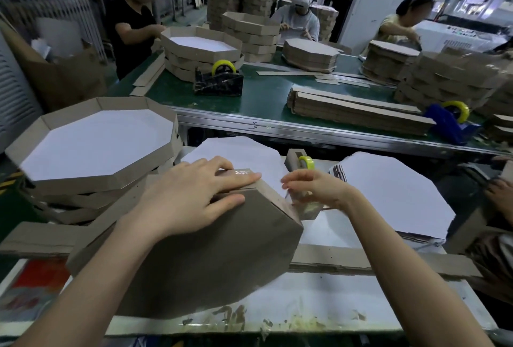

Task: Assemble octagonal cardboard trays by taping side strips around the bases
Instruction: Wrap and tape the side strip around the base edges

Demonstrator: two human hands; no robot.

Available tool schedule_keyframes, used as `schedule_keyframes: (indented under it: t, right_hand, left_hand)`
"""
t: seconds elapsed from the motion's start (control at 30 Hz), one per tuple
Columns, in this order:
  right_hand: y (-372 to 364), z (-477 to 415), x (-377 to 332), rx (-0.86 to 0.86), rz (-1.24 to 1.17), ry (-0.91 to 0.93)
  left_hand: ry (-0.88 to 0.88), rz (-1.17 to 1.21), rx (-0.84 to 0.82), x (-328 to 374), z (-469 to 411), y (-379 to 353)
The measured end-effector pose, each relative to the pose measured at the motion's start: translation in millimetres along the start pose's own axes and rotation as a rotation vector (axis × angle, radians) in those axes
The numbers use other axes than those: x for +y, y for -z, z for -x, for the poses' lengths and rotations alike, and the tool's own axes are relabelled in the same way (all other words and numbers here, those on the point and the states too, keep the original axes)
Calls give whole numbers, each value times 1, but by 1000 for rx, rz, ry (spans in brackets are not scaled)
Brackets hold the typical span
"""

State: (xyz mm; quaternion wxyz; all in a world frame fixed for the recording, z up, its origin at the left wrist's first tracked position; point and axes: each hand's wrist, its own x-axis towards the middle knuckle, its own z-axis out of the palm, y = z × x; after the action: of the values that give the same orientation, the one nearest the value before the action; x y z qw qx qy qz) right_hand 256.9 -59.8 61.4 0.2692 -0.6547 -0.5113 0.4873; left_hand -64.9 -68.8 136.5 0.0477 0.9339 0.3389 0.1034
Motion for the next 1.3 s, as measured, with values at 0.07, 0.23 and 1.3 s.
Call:
schedule_keyframes:
  t: [0.07, 0.23, 1.3]
  right_hand:
    - [10, -15, 15, 282, 92, -85]
    - [30, -48, 55, 469, 307, -274]
    - [40, -75, 115, 705, -721, -316]
  left_hand:
    - [-6, 32, 19, -1, -4, 0]
    - [17, 109, 61, -4, -13, -5]
    - [72, 38, 101, -1, -18, -12]
